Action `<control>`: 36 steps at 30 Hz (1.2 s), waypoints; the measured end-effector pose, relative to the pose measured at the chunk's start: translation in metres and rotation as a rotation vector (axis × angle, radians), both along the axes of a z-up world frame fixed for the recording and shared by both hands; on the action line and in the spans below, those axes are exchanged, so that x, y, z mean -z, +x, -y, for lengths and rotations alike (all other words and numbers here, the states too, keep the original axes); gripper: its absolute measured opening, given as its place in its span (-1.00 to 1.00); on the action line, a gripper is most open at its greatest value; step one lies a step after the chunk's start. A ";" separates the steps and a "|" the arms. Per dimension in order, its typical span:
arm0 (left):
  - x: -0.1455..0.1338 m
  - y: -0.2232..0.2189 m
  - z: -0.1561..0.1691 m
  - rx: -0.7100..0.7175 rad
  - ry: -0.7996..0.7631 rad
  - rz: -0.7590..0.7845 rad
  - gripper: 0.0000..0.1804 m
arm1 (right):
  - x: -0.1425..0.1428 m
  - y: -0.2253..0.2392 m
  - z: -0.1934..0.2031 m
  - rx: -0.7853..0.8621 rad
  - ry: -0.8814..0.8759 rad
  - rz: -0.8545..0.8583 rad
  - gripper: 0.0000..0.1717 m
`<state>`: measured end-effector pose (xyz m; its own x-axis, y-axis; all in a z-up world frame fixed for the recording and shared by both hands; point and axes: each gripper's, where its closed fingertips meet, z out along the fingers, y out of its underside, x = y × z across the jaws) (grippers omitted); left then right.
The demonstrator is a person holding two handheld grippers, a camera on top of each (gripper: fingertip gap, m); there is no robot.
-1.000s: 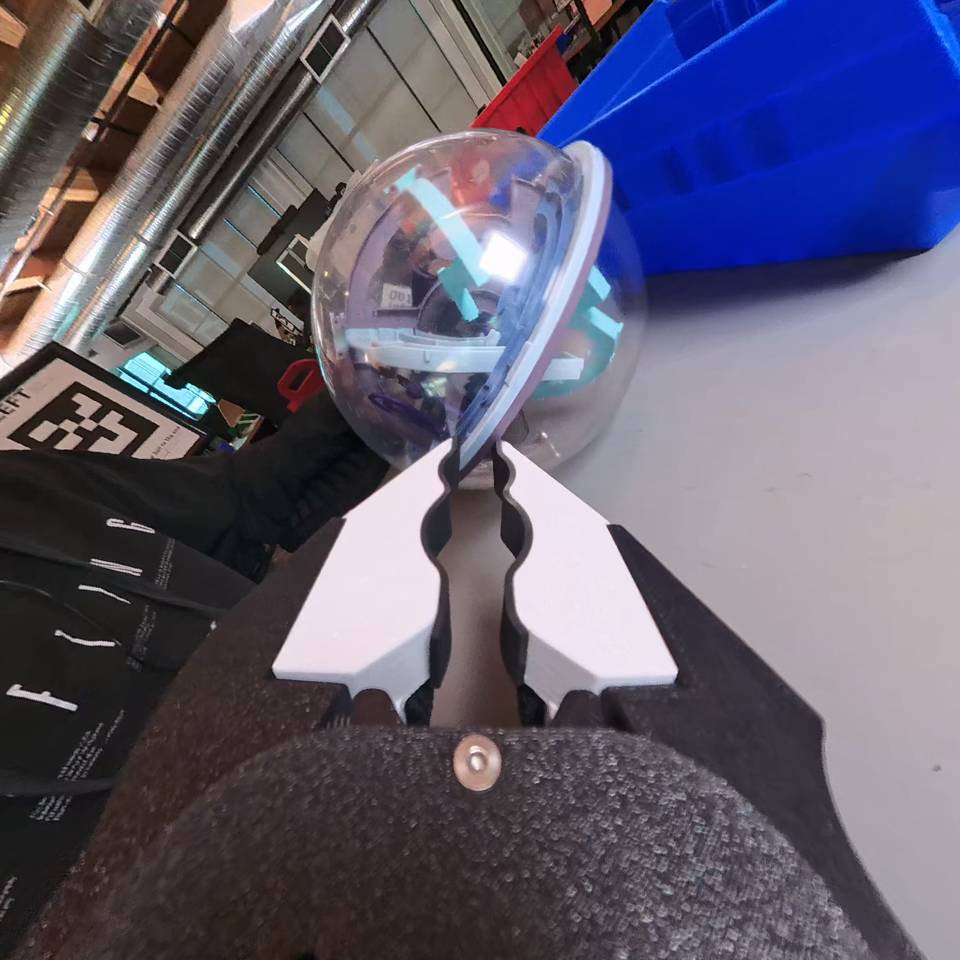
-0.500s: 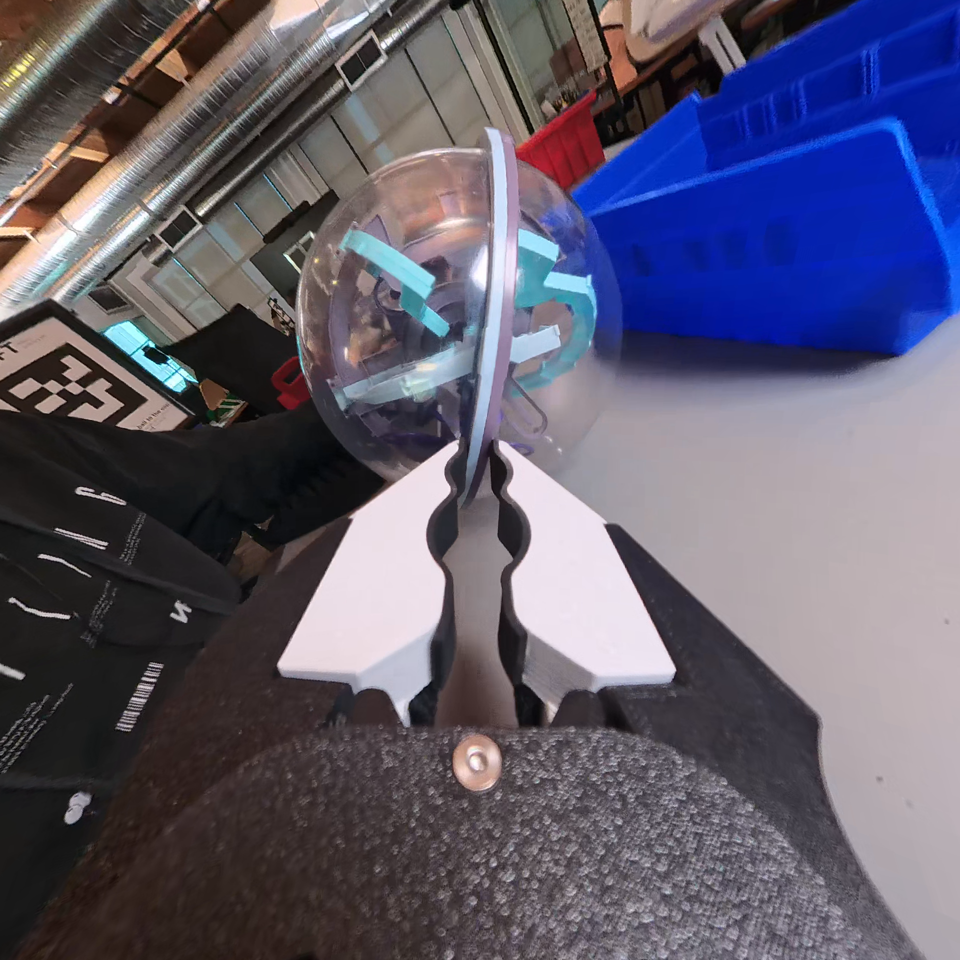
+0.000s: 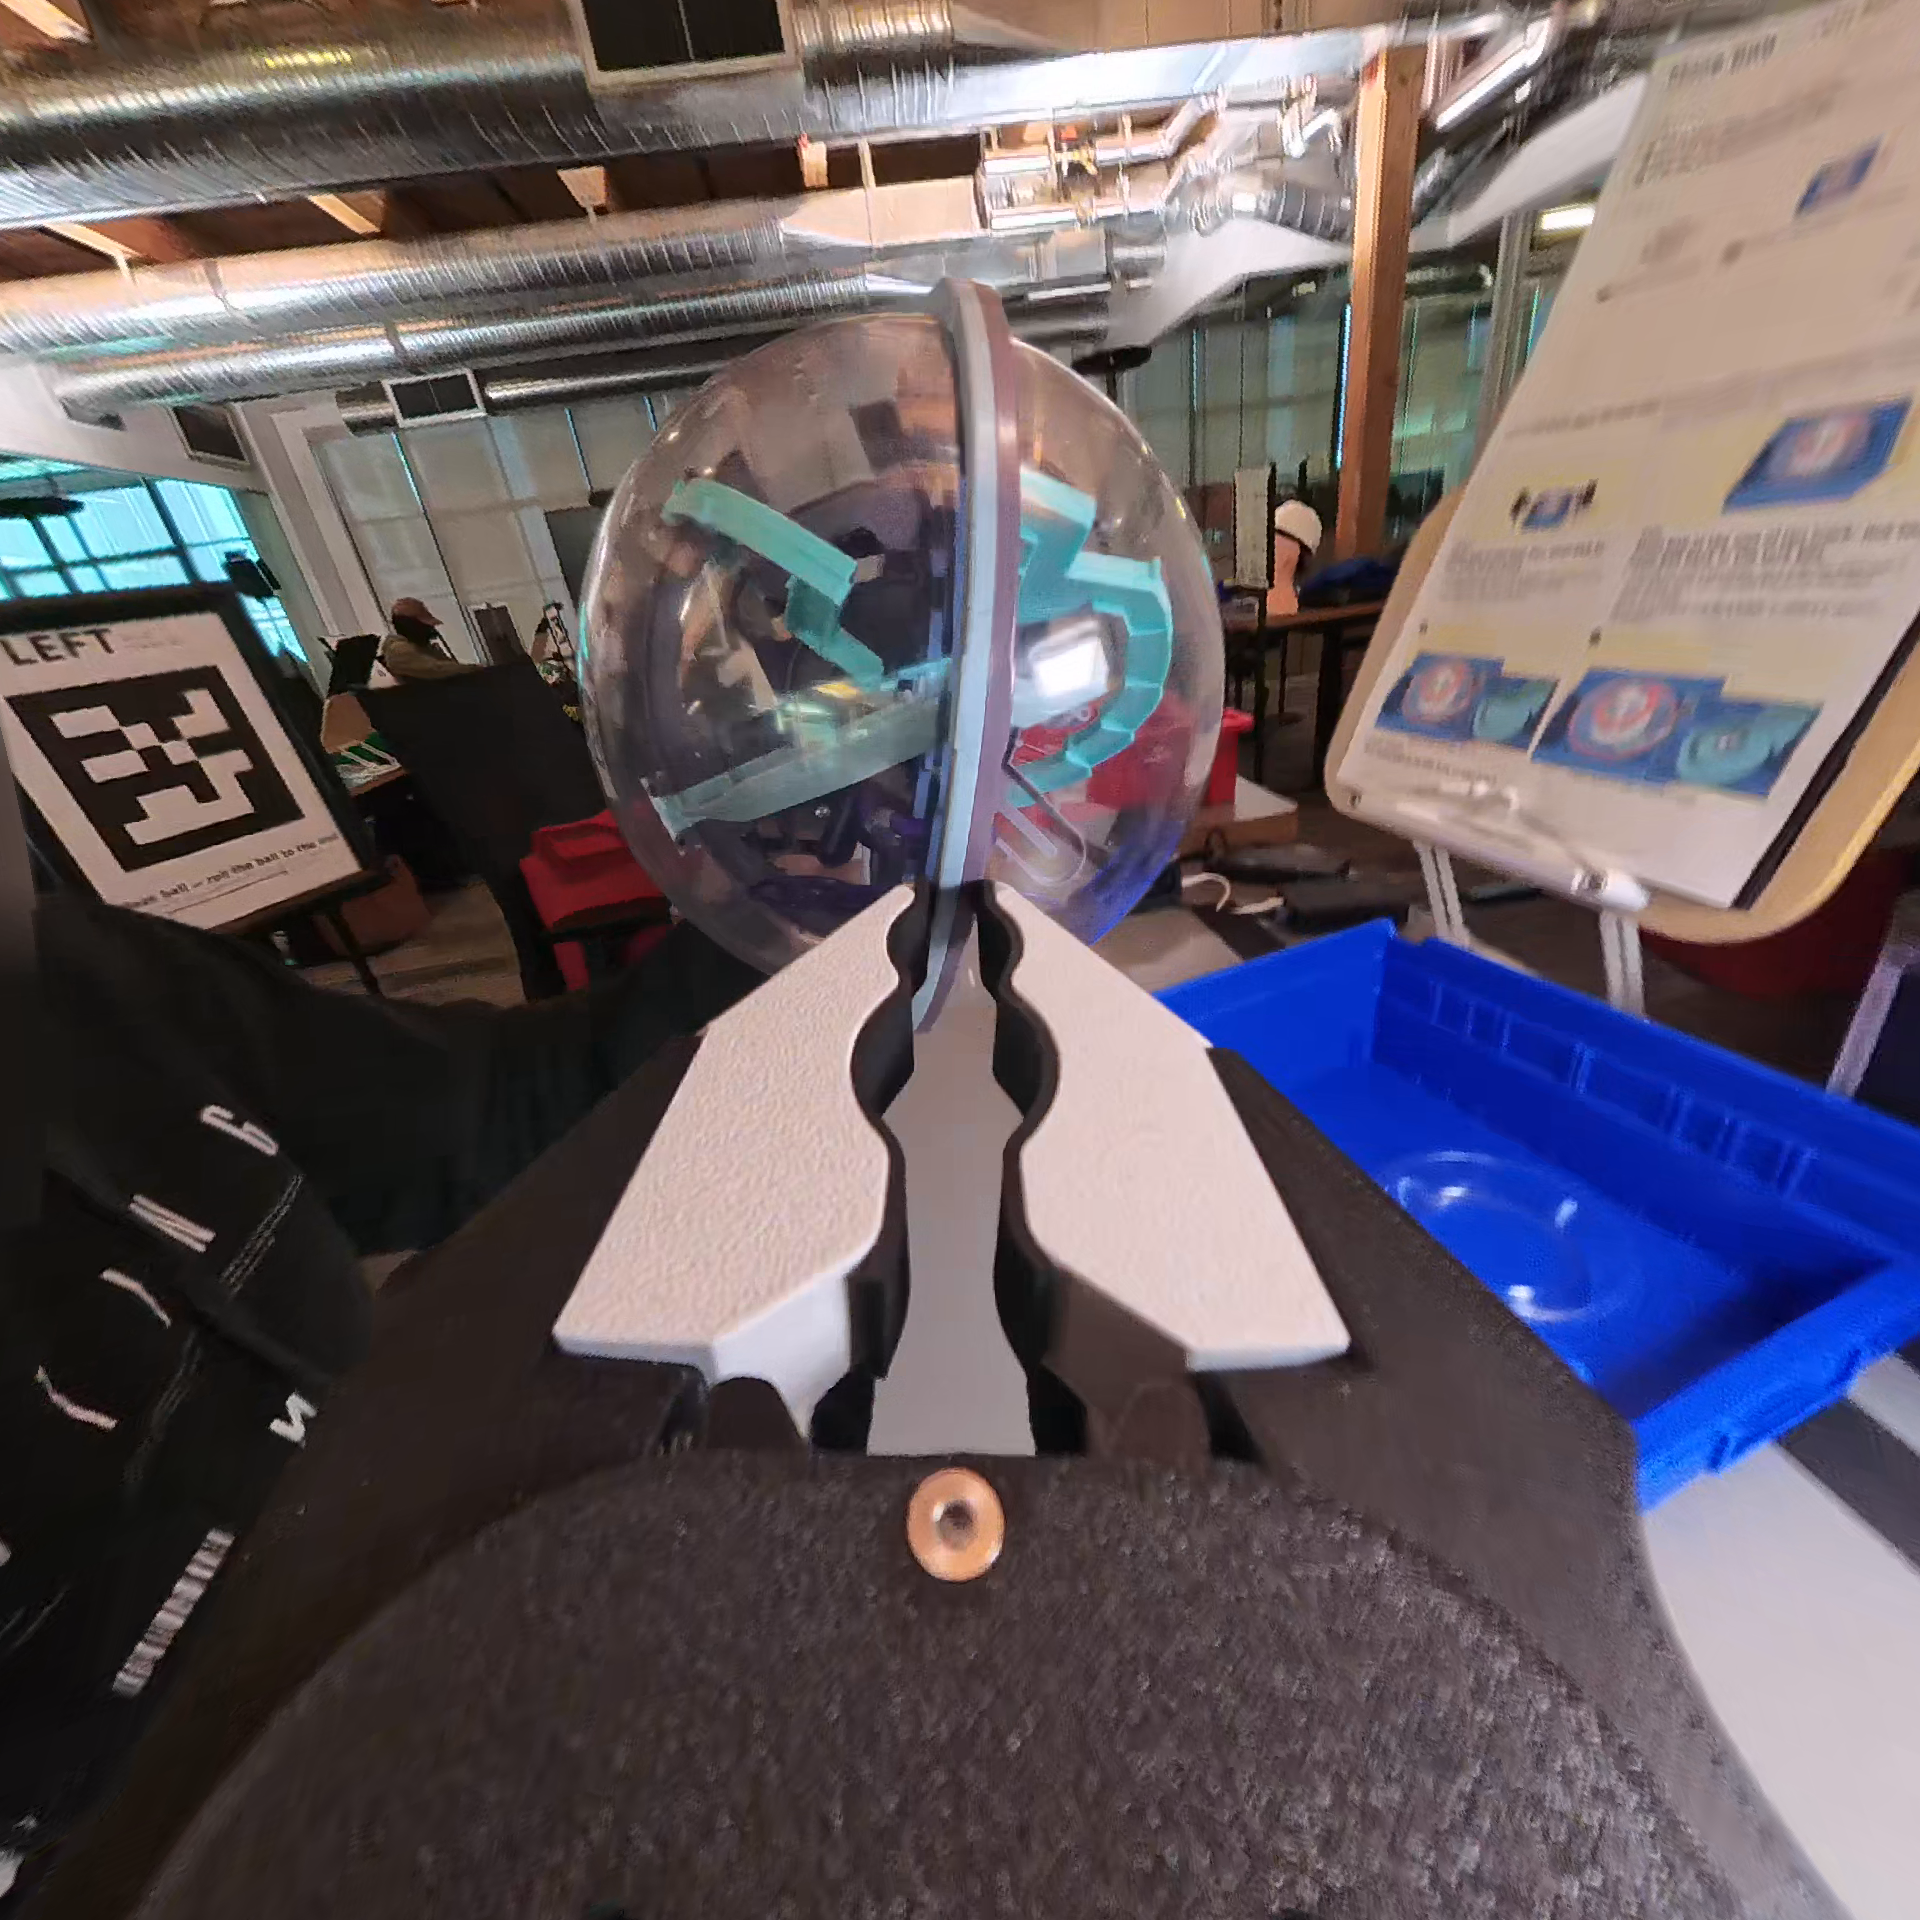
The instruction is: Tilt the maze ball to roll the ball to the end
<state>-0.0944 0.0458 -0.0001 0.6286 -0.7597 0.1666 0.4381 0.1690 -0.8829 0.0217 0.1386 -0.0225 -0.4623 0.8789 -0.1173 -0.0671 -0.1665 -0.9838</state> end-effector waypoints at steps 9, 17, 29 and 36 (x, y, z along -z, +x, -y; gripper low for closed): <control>-0.081 0.029 0.048 -0.090 0.263 -0.178 -0.93 | -0.061 0.007 0.028 -0.028 0.089 -0.210 -0.93; -0.086 0.040 0.073 -0.171 0.360 -0.273 -0.93 | -0.054 -0.004 0.040 -0.019 0.135 -0.253 -0.93; -0.073 0.041 0.056 -0.132 0.334 -0.254 -0.92 | -0.076 0.020 0.031 0.084 0.137 -0.353 -0.93; -0.066 0.037 0.043 -0.119 0.291 -0.236 -0.92 | -0.076 0.021 0.023 0.113 0.134 -0.349 -0.93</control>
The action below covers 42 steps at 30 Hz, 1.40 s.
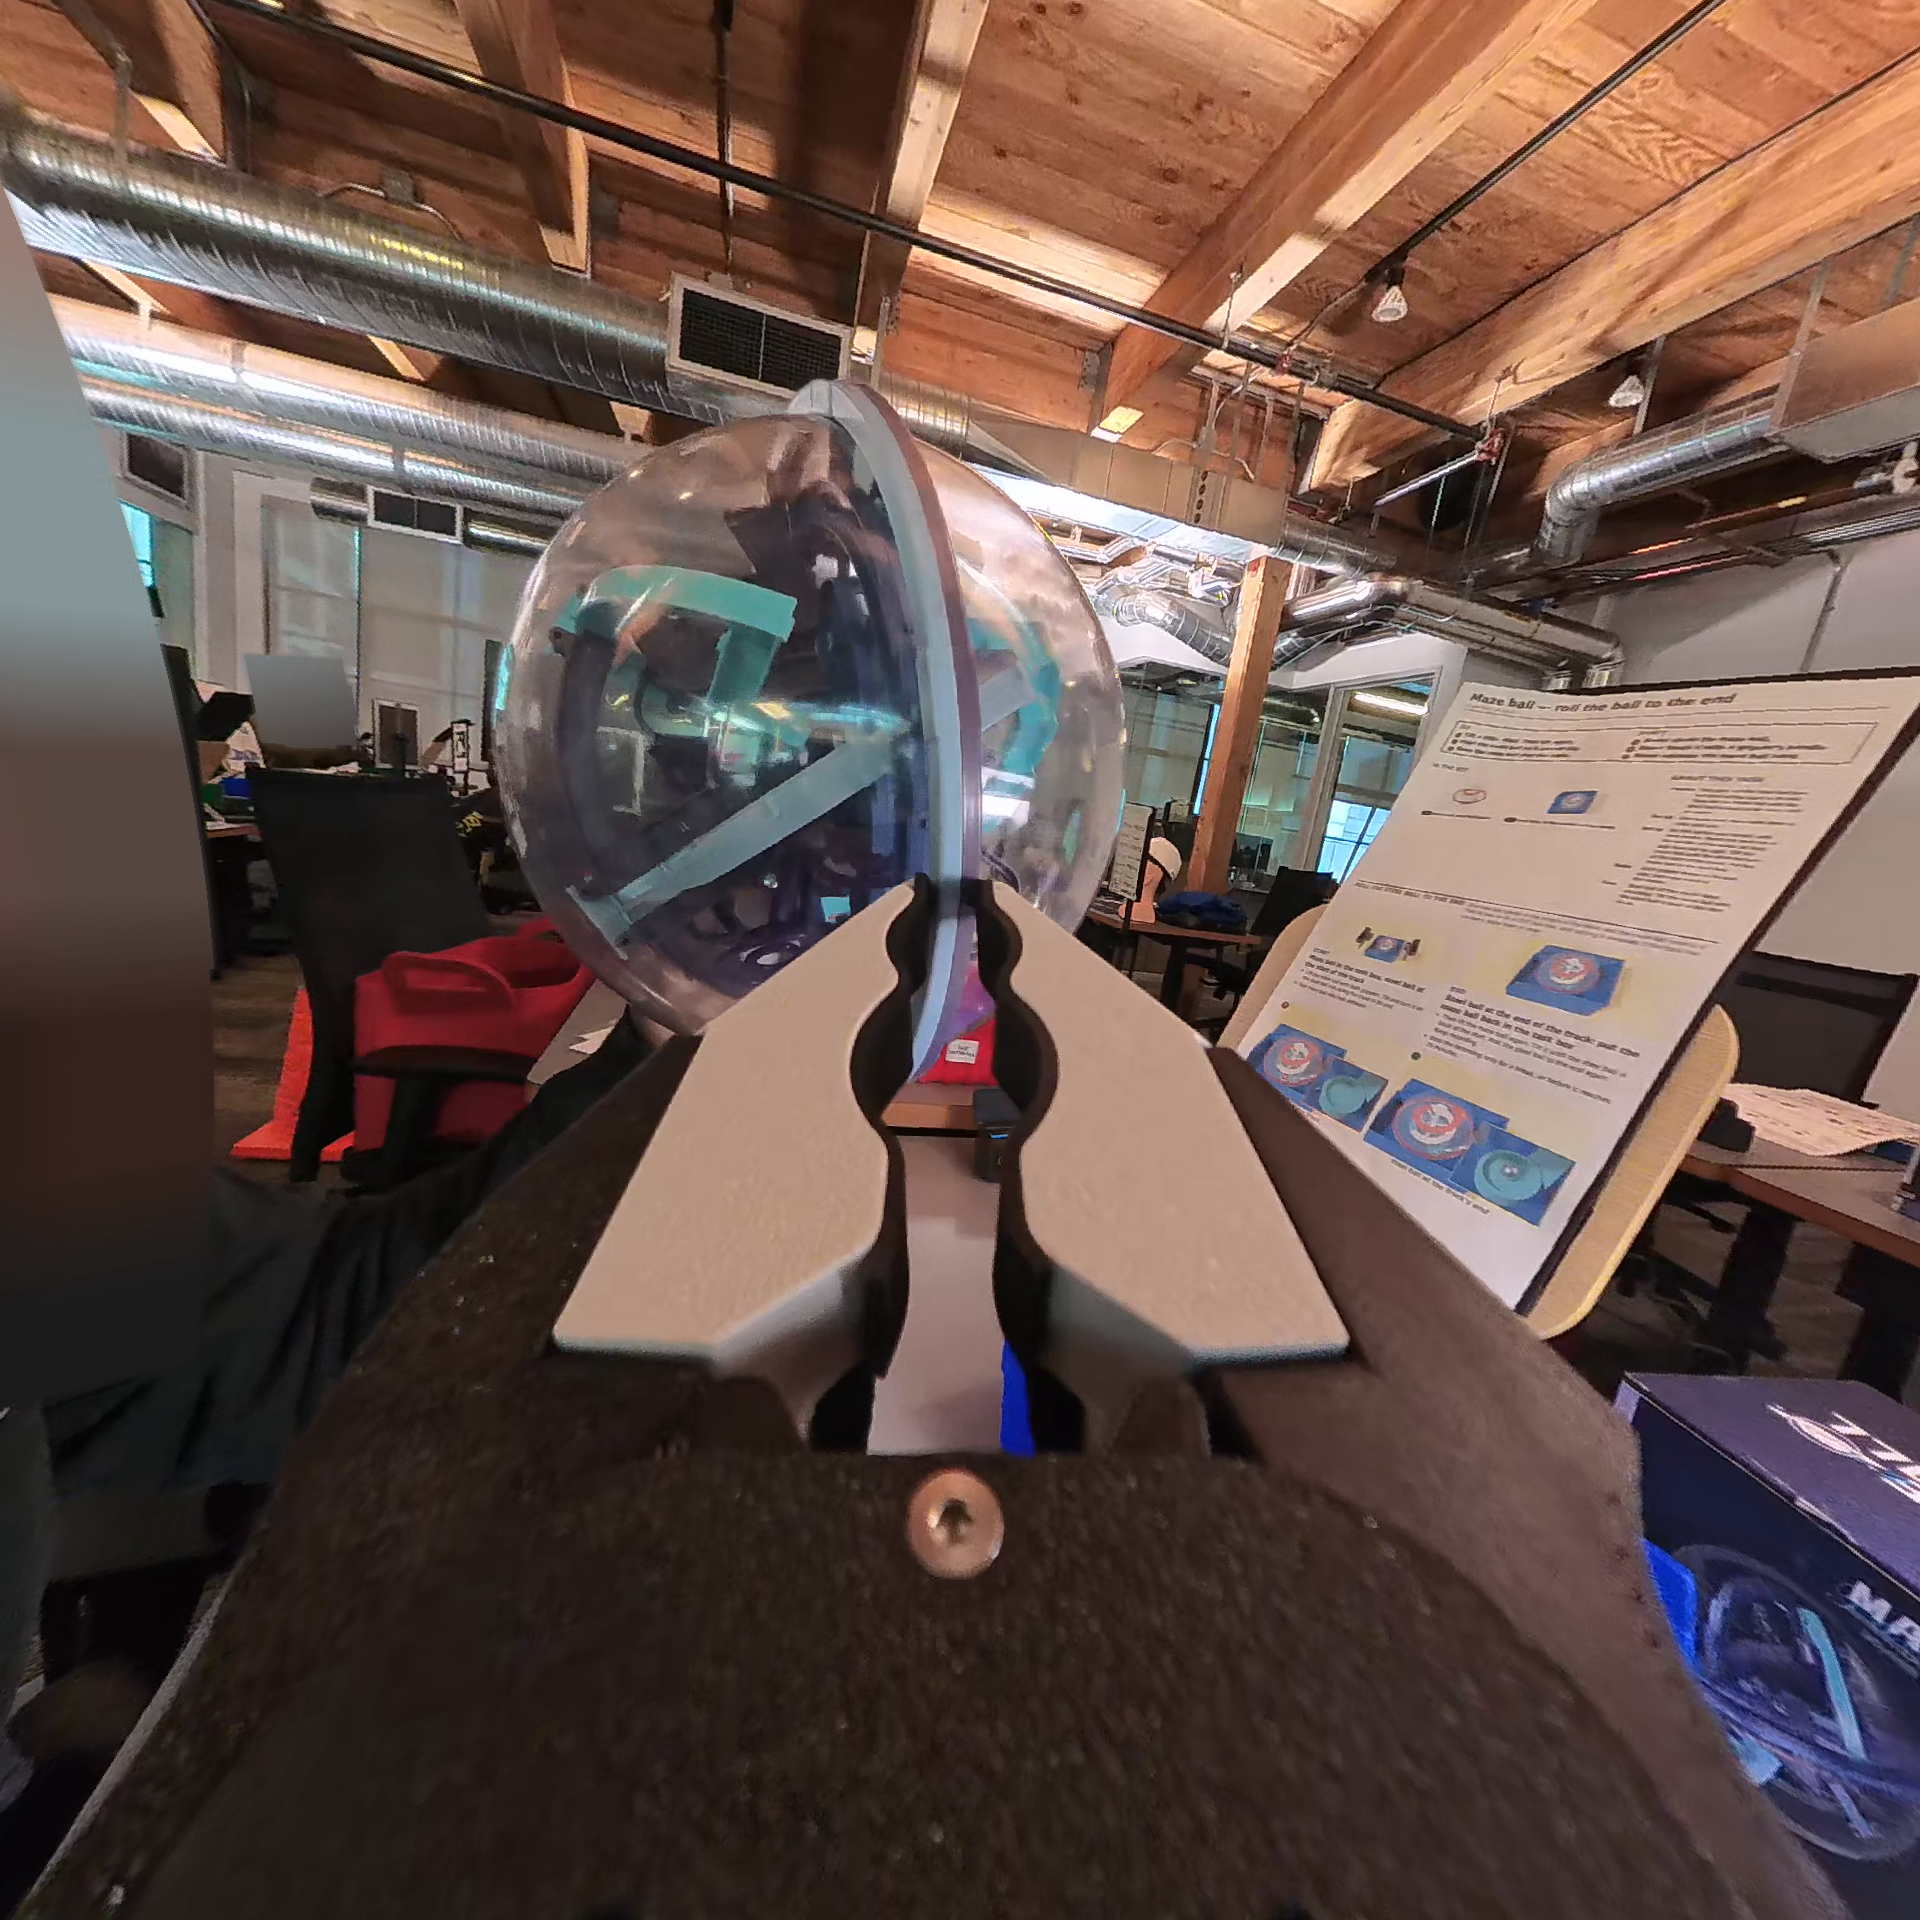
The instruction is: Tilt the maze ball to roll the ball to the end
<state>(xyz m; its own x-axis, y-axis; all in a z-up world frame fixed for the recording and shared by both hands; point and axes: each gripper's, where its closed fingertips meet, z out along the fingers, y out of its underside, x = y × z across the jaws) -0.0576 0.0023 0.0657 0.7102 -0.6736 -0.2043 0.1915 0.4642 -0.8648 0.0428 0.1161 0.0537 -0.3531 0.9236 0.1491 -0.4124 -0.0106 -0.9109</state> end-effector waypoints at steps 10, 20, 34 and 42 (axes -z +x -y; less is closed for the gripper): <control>0.006 -0.013 -0.010 -0.002 -0.080 0.045 -0.92 | 0.004 -0.006 -0.003 0.016 -0.011 0.028 -0.93; 0.014 -0.023 -0.023 0.005 -0.169 0.103 -0.92 | 0.008 -0.011 -0.009 0.028 -0.035 0.055 -0.93; 0.081 -0.051 -0.062 0.041 -0.542 0.350 -0.93 | 0.075 -0.037 -0.044 0.038 -0.274 0.314 -0.93; 0.217 -0.043 -0.064 0.039 -0.951 0.535 -0.92 | 0.206 -0.029 -0.045 0.058 -0.562 0.625 -0.93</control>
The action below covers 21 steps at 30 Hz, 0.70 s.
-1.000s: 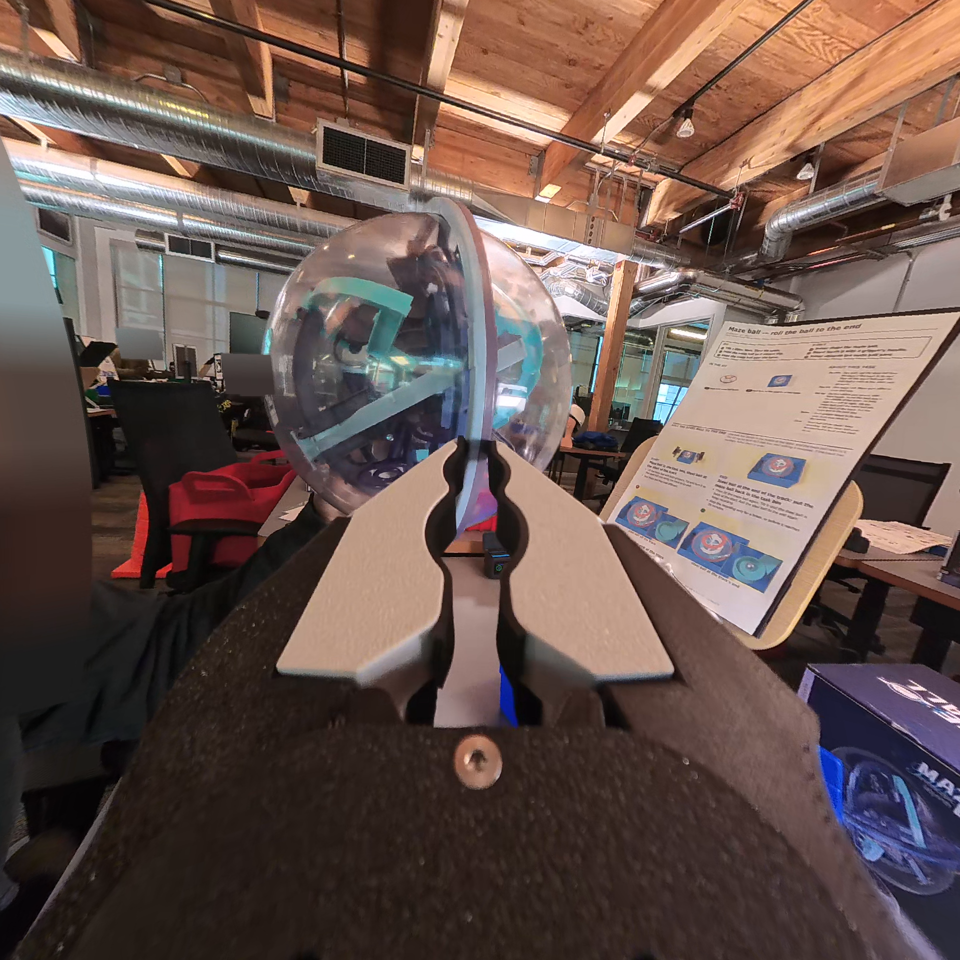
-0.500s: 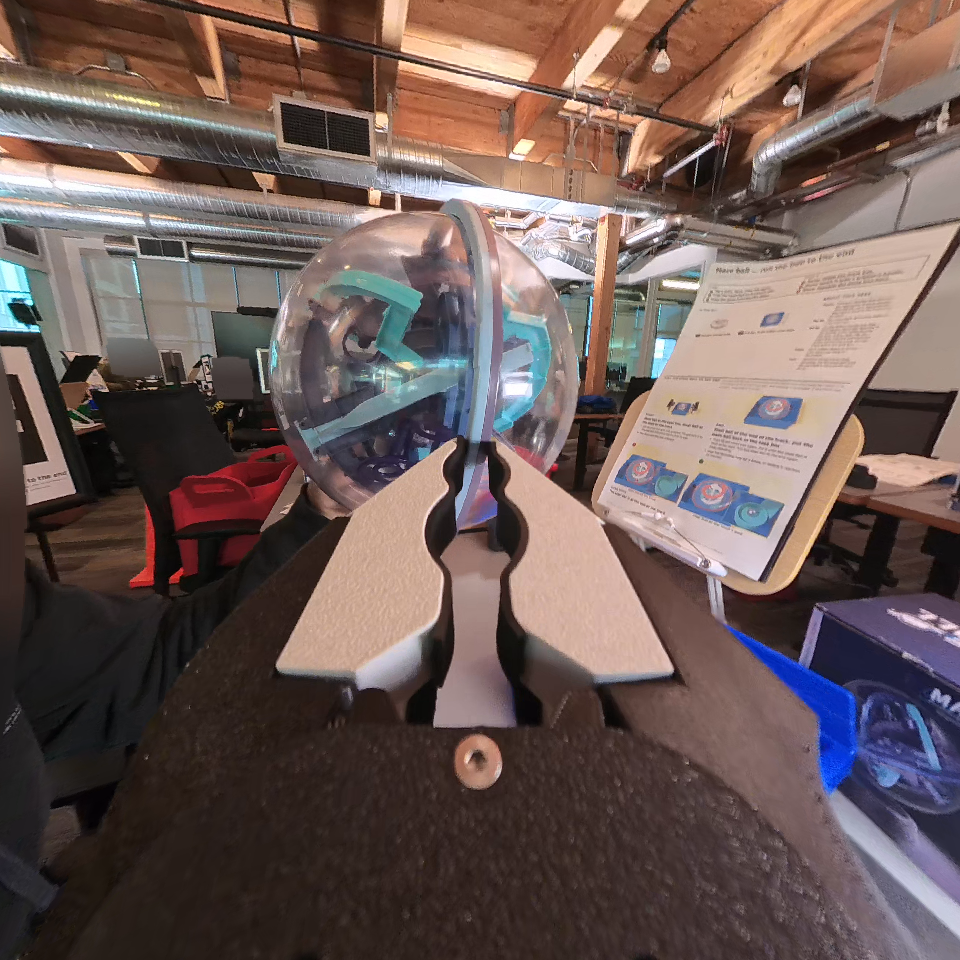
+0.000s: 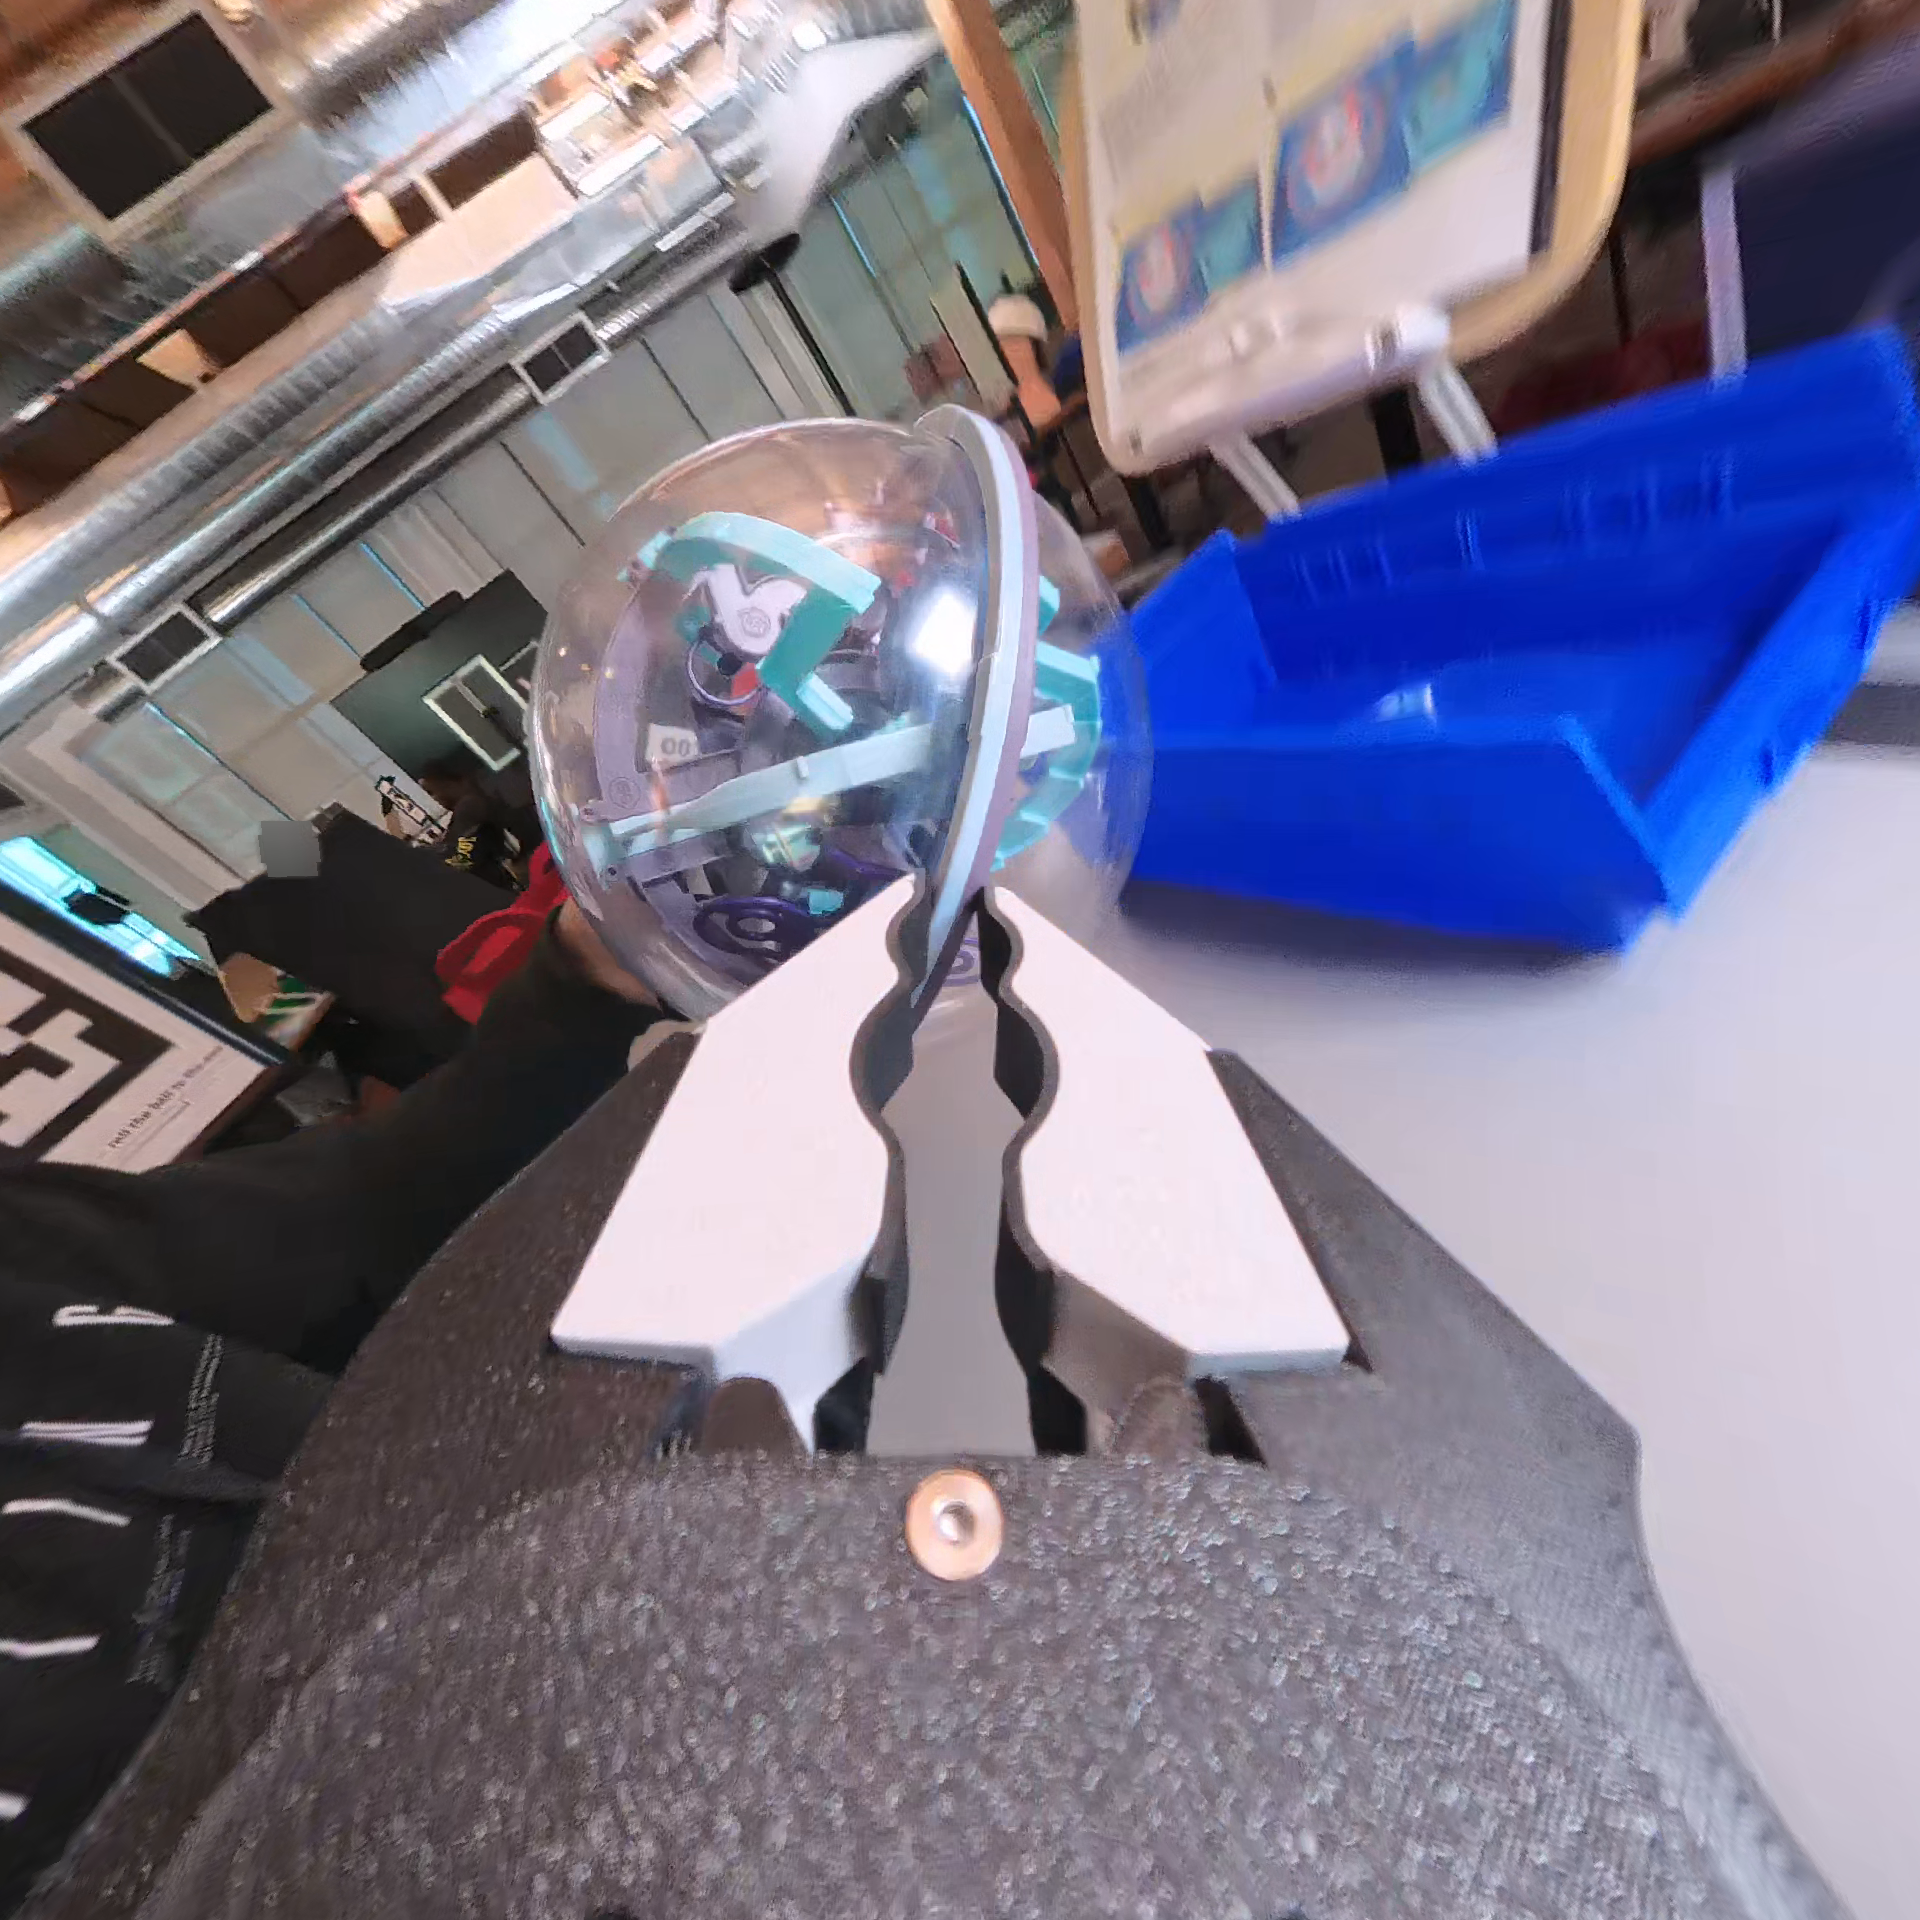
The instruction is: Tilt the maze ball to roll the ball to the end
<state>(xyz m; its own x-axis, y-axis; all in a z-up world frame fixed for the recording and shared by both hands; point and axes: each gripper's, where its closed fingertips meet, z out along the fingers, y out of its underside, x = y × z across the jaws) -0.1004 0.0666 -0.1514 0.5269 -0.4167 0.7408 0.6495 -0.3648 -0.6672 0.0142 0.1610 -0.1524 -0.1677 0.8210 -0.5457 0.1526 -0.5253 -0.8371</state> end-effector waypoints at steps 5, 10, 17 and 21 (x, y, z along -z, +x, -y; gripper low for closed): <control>0.064 0.018 0.014 0.063 -0.191 0.040 -0.92 | 0.068 0.021 0.019 -0.014 -0.165 0.180 -0.94; 0.092 0.033 0.028 0.130 -0.288 0.031 -0.92 | 0.100 0.039 0.037 -0.045 -0.271 0.268 -0.93; 0.102 0.046 0.040 0.191 -0.330 0.079 -0.93 | 0.103 0.049 0.043 -0.055 -0.290 0.261 -0.93; 0.100 0.046 0.037 0.194 -0.323 0.119 -0.93 | 0.081 0.045 0.037 -0.021 0.029 0.139 -0.61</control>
